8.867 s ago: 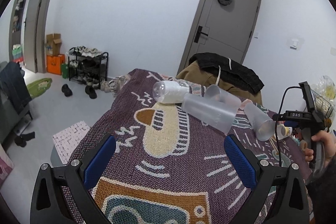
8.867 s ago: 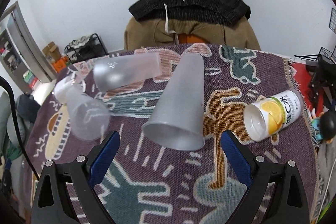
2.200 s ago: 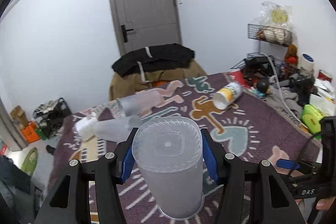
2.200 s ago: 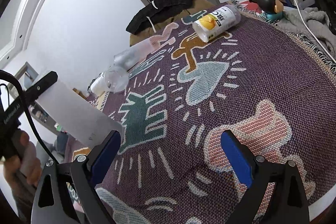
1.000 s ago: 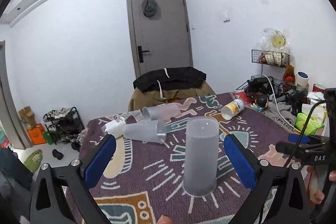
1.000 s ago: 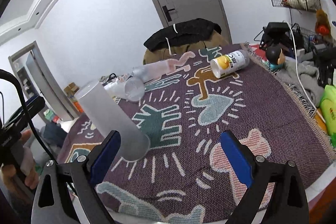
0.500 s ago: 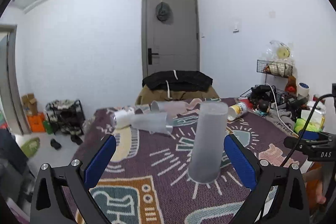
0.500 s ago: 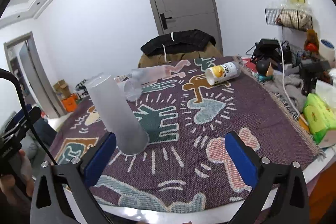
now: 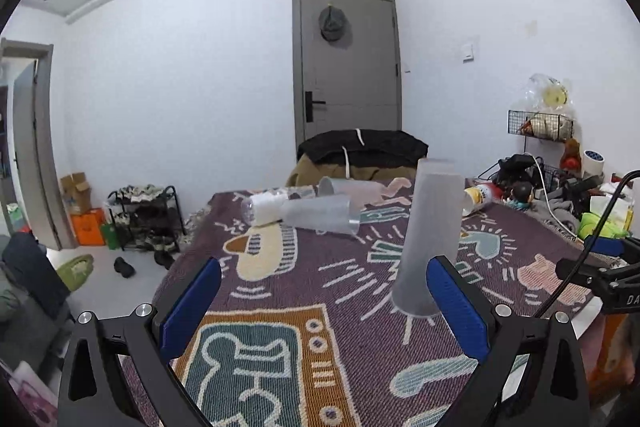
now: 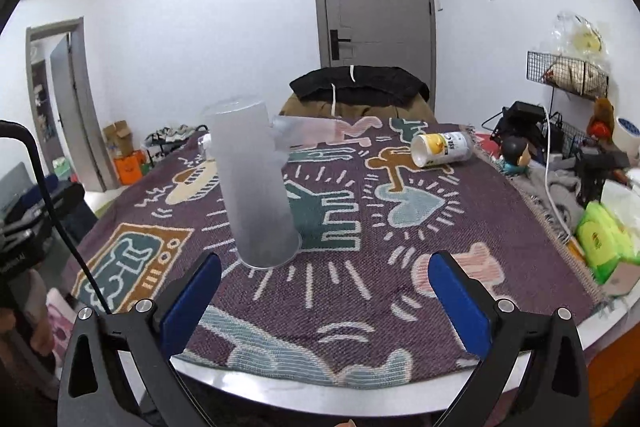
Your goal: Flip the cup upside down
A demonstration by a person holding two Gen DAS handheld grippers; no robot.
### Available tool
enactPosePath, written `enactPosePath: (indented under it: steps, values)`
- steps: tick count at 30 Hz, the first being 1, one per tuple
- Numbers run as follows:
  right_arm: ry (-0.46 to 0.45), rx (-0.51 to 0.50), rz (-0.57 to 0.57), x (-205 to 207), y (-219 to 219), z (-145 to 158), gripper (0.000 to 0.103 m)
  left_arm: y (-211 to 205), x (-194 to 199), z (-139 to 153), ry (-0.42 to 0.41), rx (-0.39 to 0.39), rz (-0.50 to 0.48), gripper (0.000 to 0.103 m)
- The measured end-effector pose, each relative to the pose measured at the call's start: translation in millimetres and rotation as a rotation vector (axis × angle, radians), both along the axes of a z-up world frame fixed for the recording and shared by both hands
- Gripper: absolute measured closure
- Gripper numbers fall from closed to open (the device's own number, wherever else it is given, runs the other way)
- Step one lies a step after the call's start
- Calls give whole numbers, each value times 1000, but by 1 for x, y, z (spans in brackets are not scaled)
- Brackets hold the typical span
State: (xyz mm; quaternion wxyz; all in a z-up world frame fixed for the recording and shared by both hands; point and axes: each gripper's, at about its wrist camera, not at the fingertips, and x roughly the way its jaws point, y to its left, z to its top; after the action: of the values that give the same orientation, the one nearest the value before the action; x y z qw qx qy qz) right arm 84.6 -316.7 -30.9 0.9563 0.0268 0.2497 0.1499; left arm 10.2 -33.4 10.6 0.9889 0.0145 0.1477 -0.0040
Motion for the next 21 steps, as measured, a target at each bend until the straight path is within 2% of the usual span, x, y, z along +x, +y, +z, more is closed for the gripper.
enactPosePath:
  steps: [11, 21]
  values:
    - [-24, -18, -11, -4, 3, 0, 0, 8, 0, 1, 14, -35, -6, 0]
    - [-15, -28, -14, -1, 3, -3, 0, 7, 1, 1, 20, -27, -4, 0]
